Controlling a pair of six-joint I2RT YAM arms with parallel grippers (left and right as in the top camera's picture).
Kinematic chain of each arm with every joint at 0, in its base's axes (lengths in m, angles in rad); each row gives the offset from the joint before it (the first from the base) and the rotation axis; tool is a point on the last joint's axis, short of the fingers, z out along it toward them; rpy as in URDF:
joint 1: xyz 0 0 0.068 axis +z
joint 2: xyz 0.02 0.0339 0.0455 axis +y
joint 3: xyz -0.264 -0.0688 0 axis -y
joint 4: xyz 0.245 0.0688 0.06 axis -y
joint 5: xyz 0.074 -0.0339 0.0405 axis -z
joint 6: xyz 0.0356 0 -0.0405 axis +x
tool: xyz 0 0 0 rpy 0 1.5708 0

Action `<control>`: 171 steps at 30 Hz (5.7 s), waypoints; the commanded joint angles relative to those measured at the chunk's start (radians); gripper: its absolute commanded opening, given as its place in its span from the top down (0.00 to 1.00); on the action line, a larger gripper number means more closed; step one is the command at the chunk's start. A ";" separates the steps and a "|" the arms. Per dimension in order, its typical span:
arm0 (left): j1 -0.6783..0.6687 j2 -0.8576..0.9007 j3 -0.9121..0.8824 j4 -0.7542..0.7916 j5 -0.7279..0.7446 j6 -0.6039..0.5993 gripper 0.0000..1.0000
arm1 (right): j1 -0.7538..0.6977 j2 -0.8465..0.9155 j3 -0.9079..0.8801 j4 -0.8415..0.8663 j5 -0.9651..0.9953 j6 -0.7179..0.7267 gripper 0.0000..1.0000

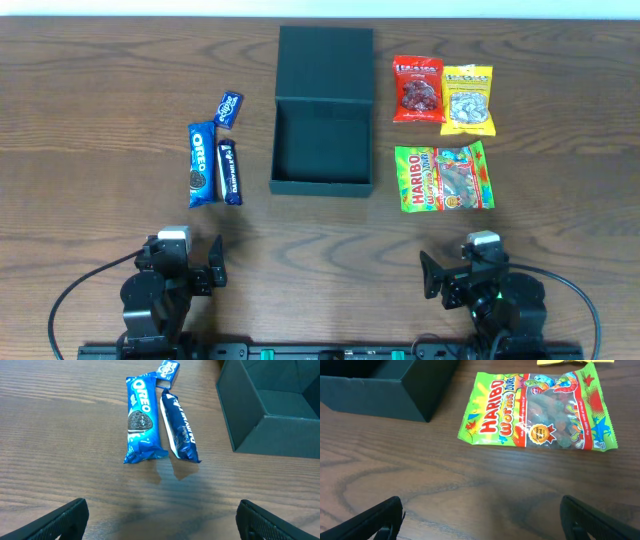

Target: Pack container

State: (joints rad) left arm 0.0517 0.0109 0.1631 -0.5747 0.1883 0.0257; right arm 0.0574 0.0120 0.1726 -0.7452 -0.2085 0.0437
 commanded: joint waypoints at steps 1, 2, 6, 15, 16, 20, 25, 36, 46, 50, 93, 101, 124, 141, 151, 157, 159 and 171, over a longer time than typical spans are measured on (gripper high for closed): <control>0.006 -0.007 -0.010 0.004 0.014 -0.005 0.05 | 0.009 -0.006 -0.005 -0.002 0.006 -0.012 0.01; 0.006 -0.007 -0.010 0.004 0.014 -0.005 0.05 | 0.009 -0.006 -0.005 -0.002 0.006 -0.012 0.01; 0.006 -0.007 -0.010 0.004 0.014 -0.005 0.05 | 0.009 -0.006 -0.005 -0.002 0.006 -0.012 0.01; 0.006 -0.007 -0.010 0.004 0.014 -0.005 0.05 | 0.009 -0.006 -0.005 -0.002 0.006 -0.012 0.01; 0.006 -0.007 -0.010 0.004 0.014 -0.005 0.05 | 0.009 -0.006 -0.005 -0.002 0.006 -0.012 0.01; 0.006 -0.007 -0.010 0.004 0.014 -0.005 0.05 | 0.009 -0.006 -0.005 0.038 0.044 -0.015 0.01; 0.006 -0.007 -0.010 0.004 0.014 -0.005 0.05 | 0.009 -0.006 -0.005 0.227 -0.269 0.478 0.01; 0.006 -0.007 -0.010 0.004 0.014 -0.005 0.05 | 0.009 -0.006 -0.005 0.390 -0.478 0.891 0.01; 0.006 -0.007 -0.010 0.004 0.014 -0.005 0.05 | 0.008 0.191 0.147 0.517 -0.438 0.763 0.05; 0.006 -0.007 -0.010 0.004 0.014 -0.005 0.05 | 0.008 0.431 0.265 0.450 -0.341 0.584 0.04; 0.006 -0.007 -0.010 0.004 0.014 -0.005 0.05 | 0.075 1.813 0.729 0.316 0.358 0.113 0.98; 0.006 -0.007 -0.010 0.004 0.014 -0.005 0.05 | 0.075 1.805 0.729 0.285 0.068 0.112 0.99; 0.006 -0.007 -0.010 0.004 0.014 -0.005 0.05 | 0.488 1.434 1.033 0.378 -0.035 -0.579 0.99; 0.006 -0.007 -0.010 0.004 0.014 -0.005 0.05 | 0.552 1.744 1.034 0.571 -0.035 -1.063 0.99; 0.006 -0.007 -0.010 0.004 0.014 -0.005 0.05 | 0.539 1.711 1.039 0.586 0.048 -0.846 0.01; 0.006 -0.007 -0.010 0.004 0.014 -0.005 0.05 | 0.534 1.665 1.039 0.570 0.047 -0.540 0.01; 0.006 -0.007 -0.010 0.004 0.014 -0.005 0.05 | 0.525 1.666 1.038 0.530 0.047 -0.486 0.01; 0.006 -0.007 -0.010 0.004 0.014 -0.005 0.05 | 0.410 1.582 1.038 0.379 -0.157 0.026 0.01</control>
State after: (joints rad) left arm 0.0517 0.0105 0.1631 -0.5739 0.1955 0.0257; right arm 0.4934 1.6371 1.2015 -0.3458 -0.2523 -0.0761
